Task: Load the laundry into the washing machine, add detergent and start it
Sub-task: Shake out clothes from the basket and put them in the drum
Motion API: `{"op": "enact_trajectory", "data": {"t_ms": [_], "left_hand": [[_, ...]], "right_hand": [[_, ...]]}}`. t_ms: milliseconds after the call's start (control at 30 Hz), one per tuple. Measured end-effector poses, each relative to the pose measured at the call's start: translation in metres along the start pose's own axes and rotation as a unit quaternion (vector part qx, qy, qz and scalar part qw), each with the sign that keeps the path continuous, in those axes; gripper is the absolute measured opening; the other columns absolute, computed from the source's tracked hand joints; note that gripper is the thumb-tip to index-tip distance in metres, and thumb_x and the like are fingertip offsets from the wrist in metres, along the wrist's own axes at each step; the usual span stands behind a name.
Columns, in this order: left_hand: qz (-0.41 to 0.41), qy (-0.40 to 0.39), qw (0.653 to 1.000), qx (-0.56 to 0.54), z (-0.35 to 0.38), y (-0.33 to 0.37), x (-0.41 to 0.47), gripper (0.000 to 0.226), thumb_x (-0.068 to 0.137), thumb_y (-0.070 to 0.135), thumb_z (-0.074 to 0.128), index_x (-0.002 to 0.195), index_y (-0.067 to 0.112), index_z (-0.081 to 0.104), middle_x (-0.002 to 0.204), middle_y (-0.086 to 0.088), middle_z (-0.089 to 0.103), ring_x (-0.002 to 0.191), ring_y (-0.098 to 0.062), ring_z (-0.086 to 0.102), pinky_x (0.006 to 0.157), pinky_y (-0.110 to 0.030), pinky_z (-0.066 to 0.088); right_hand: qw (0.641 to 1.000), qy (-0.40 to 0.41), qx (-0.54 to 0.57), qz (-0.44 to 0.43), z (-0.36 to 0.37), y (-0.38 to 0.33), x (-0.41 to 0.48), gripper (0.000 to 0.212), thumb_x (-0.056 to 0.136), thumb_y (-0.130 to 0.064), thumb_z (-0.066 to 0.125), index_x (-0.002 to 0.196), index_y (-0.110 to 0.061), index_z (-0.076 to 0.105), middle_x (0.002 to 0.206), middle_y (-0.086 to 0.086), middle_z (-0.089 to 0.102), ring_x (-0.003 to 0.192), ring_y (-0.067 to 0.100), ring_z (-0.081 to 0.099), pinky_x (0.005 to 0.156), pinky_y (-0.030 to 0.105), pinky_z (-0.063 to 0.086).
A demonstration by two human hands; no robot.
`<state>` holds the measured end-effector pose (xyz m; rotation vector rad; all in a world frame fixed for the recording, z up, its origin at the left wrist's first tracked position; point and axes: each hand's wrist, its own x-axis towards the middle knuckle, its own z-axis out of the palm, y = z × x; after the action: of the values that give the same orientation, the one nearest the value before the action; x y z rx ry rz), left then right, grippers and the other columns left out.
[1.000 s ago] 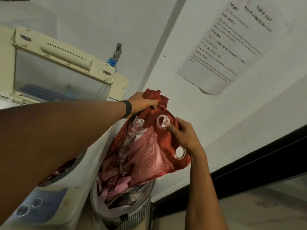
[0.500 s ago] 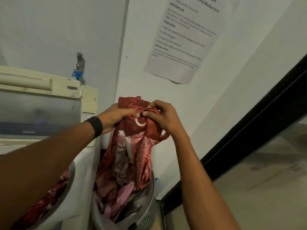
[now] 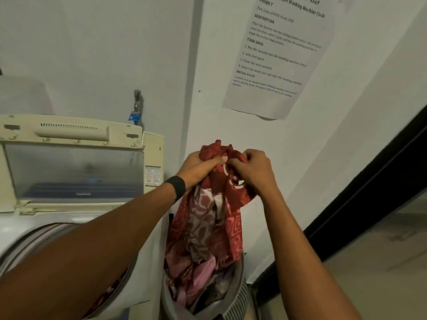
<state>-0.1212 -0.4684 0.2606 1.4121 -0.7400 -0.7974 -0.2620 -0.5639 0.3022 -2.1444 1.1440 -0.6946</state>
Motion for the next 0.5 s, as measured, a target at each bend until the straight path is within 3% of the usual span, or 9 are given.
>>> {"op": "enact_trajectory", "data": {"t_ms": [67, 133, 200, 267, 367, 500], "left_hand": [[0.008, -0.007, 1.0, -0.005, 0.009, 0.003, -0.004, 0.036, 0.086, 0.039, 0.082, 0.117, 0.022, 0.075, 0.105, 0.001, 0.079, 0.097, -0.014, 0.076, 0.084, -0.024, 0.059], [0.012, -0.027, 1.0, -0.006, 0.01, 0.003, -0.007, 0.048, 0.082, 0.045, 0.084, 0.123, 0.023, 0.071, 0.109, 0.002, 0.078, 0.097, -0.012, 0.076, 0.082, -0.022, 0.059], [0.008, -0.064, 0.998, 0.011, 0.004, 0.002, -0.008, 0.071, 0.072, 0.054, 0.089, 0.131, 0.023, 0.063, 0.116, 0.004, 0.076, 0.103, -0.011, 0.074, 0.089, -0.026, 0.059], [0.003, -0.08, 0.996, 0.037, -0.003, -0.001, -0.006, 0.084, 0.064, 0.053, 0.094, 0.134, 0.023, 0.059, 0.122, 0.005, 0.073, 0.109, -0.011, 0.072, 0.095, -0.029, 0.058], [0.011, 0.001, 1.0, 0.003, -0.007, -0.007, 0.001, 0.079, 0.058, 0.041, 0.1, 0.127, 0.021, 0.066, 0.115, 0.003, 0.077, 0.106, -0.016, 0.074, 0.097, -0.037, 0.058], [0.007, 0.048, 0.996, -0.068, -0.006, -0.006, 0.005, 0.045, 0.075, 0.017, 0.09, 0.117, 0.011, 0.073, 0.105, -0.009, 0.079, 0.101, -0.029, 0.076, 0.089, -0.039, 0.062]], "right_hand": [[0.998, 0.052, -0.005, 0.021, 0.008, -0.005, -0.001, 0.02, 0.084, -0.027, 0.068, 0.078, -0.008, 0.062, 0.069, 0.005, 0.064, 0.071, 0.027, 0.063, 0.061, 0.032, 0.043], [0.999, 0.045, 0.003, 0.029, 0.008, -0.009, -0.003, 0.019, 0.086, -0.025, 0.065, 0.081, -0.007, 0.062, 0.071, 0.005, 0.065, 0.068, 0.024, 0.063, 0.061, 0.033, 0.047], [0.998, -0.013, 0.046, 0.044, 0.006, -0.008, -0.004, 0.022, 0.088, -0.025, 0.063, 0.086, -0.002, 0.066, 0.073, 0.009, 0.071, 0.066, 0.023, 0.068, 0.063, 0.036, 0.055], [0.985, -0.105, 0.123, 0.063, 0.001, -0.008, -0.005, 0.032, 0.093, -0.025, 0.054, 0.091, 0.004, 0.067, 0.078, 0.016, 0.074, 0.066, 0.024, 0.067, 0.065, 0.037, 0.054], [0.954, -0.199, 0.207, 0.083, -0.006, -0.009, -0.006, 0.045, 0.095, -0.032, 0.038, 0.098, 0.001, 0.068, 0.094, 0.018, 0.075, 0.078, 0.026, 0.063, 0.074, 0.038, 0.051], [0.952, -0.186, 0.243, 0.027, -0.003, -0.003, -0.012, 0.035, 0.1, -0.014, 0.043, 0.116, -0.008, 0.073, 0.105, 0.013, 0.077, 0.094, 0.024, 0.074, 0.087, 0.039, 0.058]]}}
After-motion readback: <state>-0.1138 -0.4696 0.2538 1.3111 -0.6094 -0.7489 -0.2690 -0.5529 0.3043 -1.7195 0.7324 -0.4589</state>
